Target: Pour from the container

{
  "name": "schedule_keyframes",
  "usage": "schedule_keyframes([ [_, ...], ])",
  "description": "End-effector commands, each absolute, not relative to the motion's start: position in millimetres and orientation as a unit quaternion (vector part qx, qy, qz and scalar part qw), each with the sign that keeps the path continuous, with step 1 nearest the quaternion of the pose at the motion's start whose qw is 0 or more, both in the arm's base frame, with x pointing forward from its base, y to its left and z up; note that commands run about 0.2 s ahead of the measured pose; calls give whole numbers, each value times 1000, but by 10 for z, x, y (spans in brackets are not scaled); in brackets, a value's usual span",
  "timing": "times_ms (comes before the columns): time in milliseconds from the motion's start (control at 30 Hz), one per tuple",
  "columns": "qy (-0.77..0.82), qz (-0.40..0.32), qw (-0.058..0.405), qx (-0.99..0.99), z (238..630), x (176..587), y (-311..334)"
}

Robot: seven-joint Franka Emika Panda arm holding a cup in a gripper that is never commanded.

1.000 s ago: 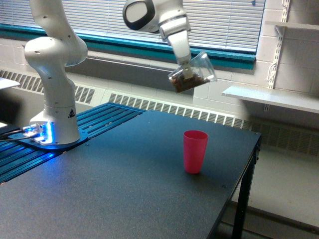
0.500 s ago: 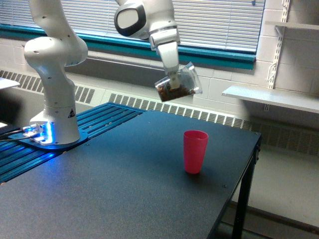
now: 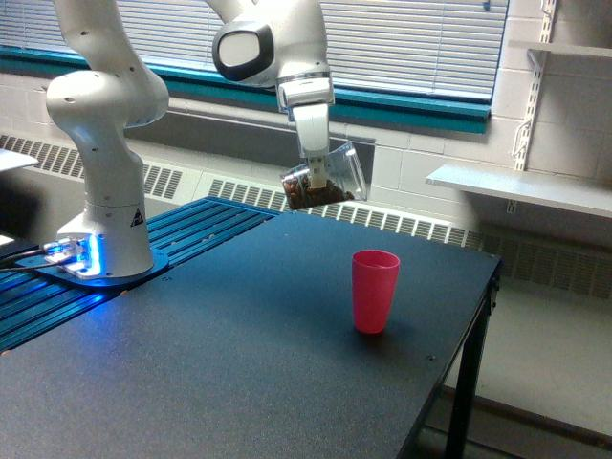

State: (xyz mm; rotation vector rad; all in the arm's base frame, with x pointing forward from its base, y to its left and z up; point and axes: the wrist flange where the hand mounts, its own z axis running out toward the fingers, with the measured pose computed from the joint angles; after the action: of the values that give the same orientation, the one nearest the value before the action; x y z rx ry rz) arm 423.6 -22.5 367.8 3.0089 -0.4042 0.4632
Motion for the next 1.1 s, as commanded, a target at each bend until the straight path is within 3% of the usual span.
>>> schedule_keyframes([
  [33,-134,145,44,979,3656,4237,-159],
  [1100,-141,109,92,980,3410,4460,155],
])
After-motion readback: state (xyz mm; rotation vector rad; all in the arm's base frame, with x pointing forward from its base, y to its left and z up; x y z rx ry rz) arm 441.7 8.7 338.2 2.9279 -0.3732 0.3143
